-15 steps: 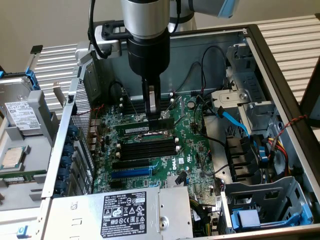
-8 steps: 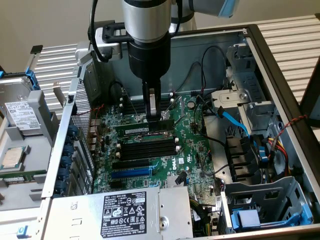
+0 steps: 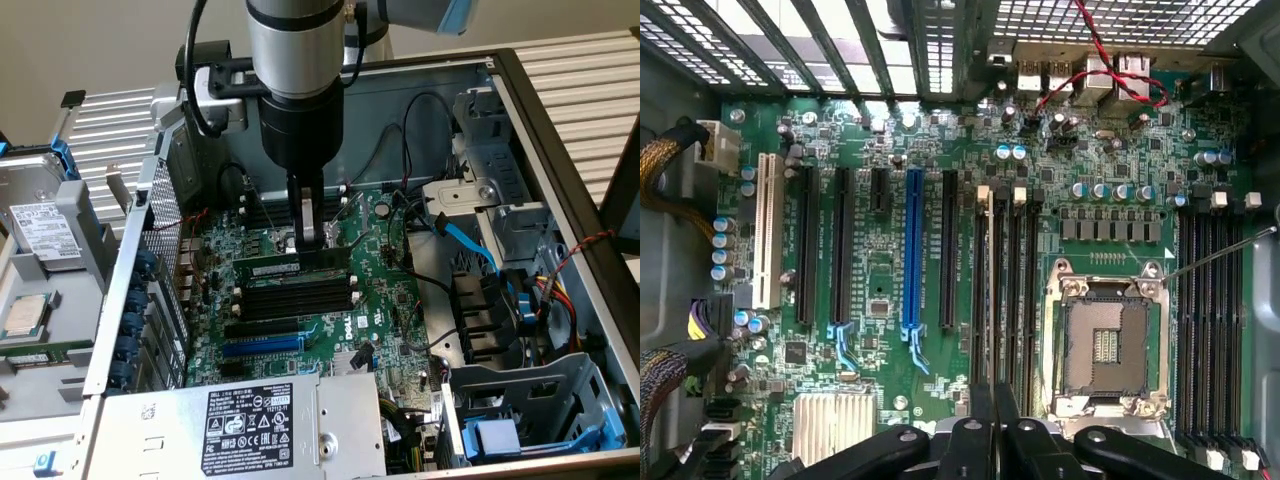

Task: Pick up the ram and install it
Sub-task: 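Pick up the ram and move it above insertion slot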

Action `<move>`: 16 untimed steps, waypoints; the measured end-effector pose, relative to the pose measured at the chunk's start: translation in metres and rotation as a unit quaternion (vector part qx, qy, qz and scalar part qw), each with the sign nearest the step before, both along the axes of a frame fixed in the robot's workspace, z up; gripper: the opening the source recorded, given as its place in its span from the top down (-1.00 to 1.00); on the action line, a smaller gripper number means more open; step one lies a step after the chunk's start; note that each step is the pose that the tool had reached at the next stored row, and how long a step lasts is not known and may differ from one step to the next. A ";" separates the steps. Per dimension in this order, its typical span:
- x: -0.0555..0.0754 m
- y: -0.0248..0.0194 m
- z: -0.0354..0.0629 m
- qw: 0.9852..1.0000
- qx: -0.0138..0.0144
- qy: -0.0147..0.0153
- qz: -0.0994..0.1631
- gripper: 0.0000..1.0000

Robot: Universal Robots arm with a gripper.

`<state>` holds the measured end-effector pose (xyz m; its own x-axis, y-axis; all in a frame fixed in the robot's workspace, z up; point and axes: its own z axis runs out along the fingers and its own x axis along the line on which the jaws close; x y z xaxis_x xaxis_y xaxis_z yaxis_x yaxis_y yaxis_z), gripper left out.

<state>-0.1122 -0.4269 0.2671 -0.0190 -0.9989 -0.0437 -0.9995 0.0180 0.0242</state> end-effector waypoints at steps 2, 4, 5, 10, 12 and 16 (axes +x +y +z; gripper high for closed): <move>0.000 0.0000 -0.0028 1.000 0.000 0.000 -0.001 0.76; 0.000 0.0000 -0.0053 1.000 -0.002 0.000 -0.002 0.76; 0.000 0.0000 -0.0063 1.000 -0.002 0.000 -0.002 0.76; 0.001 0.0008 -0.0101 1.000 -0.007 0.000 -0.003 0.76; 0.001 0.0014 -0.0119 1.000 -0.008 0.000 -0.003 0.76; 0.001 0.0030 -0.0134 1.000 -0.010 -0.001 -0.005 0.76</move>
<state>-0.1115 -0.4240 0.2537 -0.0280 -0.9993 -0.0241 -0.9994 0.0274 0.0222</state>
